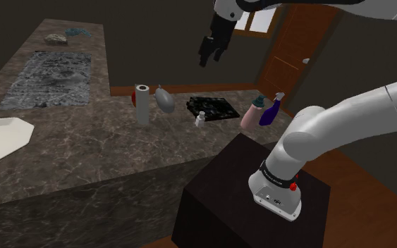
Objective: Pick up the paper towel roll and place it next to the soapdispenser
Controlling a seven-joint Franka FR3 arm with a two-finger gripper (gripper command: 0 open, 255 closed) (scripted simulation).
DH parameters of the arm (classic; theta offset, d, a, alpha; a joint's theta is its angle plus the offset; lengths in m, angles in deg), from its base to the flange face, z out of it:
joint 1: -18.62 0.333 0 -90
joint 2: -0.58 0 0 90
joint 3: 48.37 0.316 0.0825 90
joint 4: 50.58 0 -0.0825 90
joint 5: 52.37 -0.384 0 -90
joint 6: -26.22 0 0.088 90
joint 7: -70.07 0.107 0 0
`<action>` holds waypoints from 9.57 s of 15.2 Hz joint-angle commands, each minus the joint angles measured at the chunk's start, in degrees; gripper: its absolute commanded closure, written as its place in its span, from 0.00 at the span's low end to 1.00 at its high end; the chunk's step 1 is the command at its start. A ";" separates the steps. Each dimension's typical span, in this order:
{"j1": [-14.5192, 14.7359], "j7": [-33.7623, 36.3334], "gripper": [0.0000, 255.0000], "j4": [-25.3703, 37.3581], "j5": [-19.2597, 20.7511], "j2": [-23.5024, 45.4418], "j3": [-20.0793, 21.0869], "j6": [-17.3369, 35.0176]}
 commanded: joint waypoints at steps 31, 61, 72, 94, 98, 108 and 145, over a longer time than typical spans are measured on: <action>2.31 4.56 0.00 23.69 -2.20 56.38 2.56 37.79; 2.19 4.71 1.00 26.37 -2.47 52.69 2.71 31.45; 2.04 4.87 1.00 30.34 -2.72 49.13 2.80 23.95; 1.97 5.52 1.00 43.30 -2.71 46.03 2.83 7.91; 1.99 5.68 1.00 46.51 -2.63 46.13 2.84 4.81; 1.36 4.93 1.00 52.10 -2.95 45.33 2.50 -1.62; -17.92 -43.37 1.00 24.96 -7.37 18.72 -26.69 -7.24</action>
